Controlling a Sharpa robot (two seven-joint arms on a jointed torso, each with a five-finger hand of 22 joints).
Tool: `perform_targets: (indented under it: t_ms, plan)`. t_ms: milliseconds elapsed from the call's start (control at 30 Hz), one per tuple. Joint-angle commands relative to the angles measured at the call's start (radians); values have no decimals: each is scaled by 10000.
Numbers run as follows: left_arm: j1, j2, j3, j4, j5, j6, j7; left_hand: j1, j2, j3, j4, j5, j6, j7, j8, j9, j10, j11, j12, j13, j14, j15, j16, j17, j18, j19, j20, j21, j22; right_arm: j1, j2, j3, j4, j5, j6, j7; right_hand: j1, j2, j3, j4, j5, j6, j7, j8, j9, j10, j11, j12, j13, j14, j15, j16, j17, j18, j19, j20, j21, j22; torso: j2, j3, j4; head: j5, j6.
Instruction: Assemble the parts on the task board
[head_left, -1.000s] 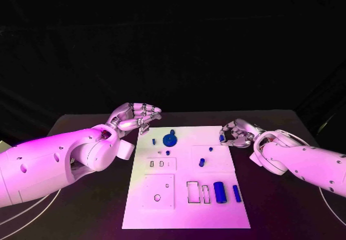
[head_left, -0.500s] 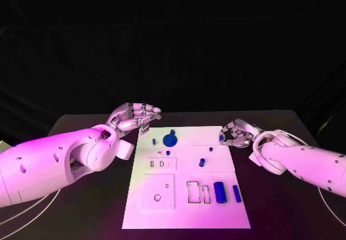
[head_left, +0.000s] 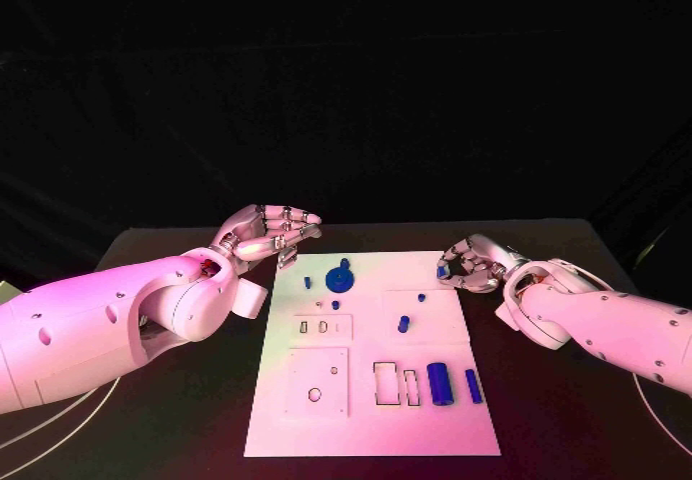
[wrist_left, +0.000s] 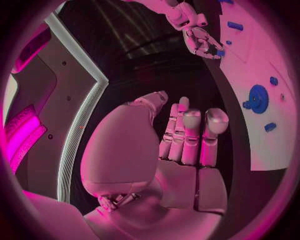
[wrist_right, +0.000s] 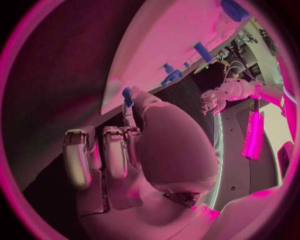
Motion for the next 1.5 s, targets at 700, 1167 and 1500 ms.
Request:
perform_targets:
  t_ms: [700, 1167, 1500]
  plan:
    - [4, 241, -82, -289, -60, 2, -184, -49, 83, 62, -10, -48, -76, 1, 87, 46, 37, -40, 208, 99, 83, -14, 124, 28, -150, -72, 28, 82, 17, 239, 838, 10, 3141, -1290, -1452, -2677, -275, 90, 205, 22, 21, 105, 30, 111, 40, 711, -111, 5, 2279, 1018, -18, 55, 2503, -143, 1064, -45, 45, 2631, -301, -188, -28, 64, -228]
    - [3, 413, -113, -354, -137, -103, -412, -273, 142, 20, -345, -44, -324, -87, 394, 294, -663, -197, 2815, 1812, 856, -138, 1528, 1340, -156, -108, -76, 188, 91, -487, 2059, -82, 3230, -2281, -1339, -3708, -337, 54, 220, 19, 20, 95, 34, 120, 42, 707, -110, -3, 2274, 1011, 1, 46, 2471, -143, 1064, -31, 45, 2631, -320, -240, 14, 158, -380]
    - [3, 481, -115, -364, -282, -22, -512, -365, 136, 153, -385, -42, -466, -103, 562, 353, -1165, -224, 4073, 2536, 1456, -157, 2329, 2371, -192, 59, -93, 286, 267, -831, 2529, -141, 2971, -2688, -1082, -4070, -436, -9, 227, 22, 17, 85, 37, 133, 46, 694, -103, -23, 2259, 1007, 12, 41, 2453, -143, 1064, -16, 45, 2631, -318, -230, 13, 178, -408]
